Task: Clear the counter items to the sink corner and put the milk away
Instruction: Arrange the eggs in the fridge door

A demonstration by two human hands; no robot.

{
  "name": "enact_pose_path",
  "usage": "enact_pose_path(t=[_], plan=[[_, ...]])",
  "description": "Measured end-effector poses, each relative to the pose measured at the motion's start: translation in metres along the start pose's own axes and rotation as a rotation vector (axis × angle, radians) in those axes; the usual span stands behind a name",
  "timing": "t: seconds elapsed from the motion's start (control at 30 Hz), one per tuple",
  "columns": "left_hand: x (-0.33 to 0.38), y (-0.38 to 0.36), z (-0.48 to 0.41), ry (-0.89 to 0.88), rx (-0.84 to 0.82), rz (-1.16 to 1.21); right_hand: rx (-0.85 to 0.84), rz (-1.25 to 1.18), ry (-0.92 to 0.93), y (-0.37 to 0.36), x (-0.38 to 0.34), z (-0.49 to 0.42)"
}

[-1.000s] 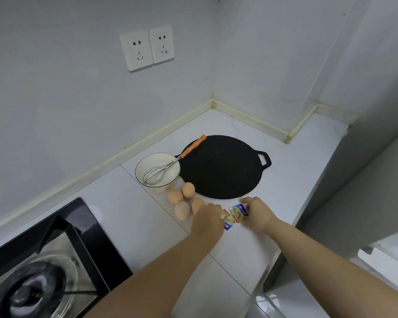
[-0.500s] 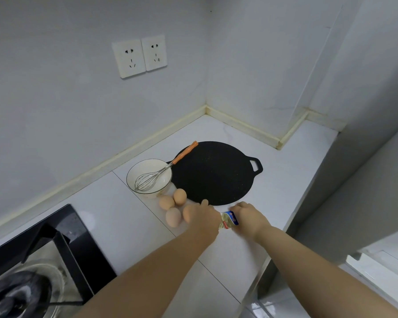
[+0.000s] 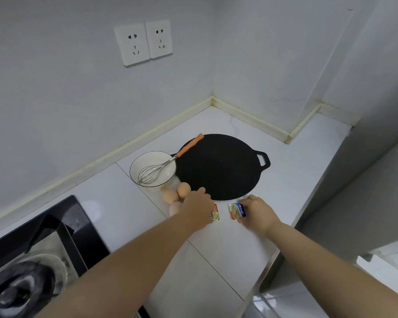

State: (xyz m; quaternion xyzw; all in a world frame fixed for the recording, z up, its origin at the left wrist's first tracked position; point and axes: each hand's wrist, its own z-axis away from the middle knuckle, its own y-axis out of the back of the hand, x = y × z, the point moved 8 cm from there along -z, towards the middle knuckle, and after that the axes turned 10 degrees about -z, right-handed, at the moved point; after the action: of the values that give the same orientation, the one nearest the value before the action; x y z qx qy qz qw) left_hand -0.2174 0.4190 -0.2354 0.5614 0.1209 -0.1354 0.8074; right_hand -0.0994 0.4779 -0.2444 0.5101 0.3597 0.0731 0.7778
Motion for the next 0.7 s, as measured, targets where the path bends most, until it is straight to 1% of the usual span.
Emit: enact_pose_path(t=[0.1,0.27,0.5,0.7], plan=[[-0.005,-0.002,-0.001,0.02,0.008,-0.007,0.02,-0.062,0.006,-0.002,-0.009,-0.005],[-0.011,-0.004,0.001,0.038,0.072,0.045,-0.004,-0.104,0.021,-0.014,-0.027,-0.013],[-0.013,-0.004,0.006,0.063,0.135,0.043,0.056,-0.16,0.007,-0.019,-0.036,-0.013],[-0.017,-0.002,0.018,0.08,0.188,0.072,0.098,-0.167,-0.046,-0.013,-0.033,0.003]])
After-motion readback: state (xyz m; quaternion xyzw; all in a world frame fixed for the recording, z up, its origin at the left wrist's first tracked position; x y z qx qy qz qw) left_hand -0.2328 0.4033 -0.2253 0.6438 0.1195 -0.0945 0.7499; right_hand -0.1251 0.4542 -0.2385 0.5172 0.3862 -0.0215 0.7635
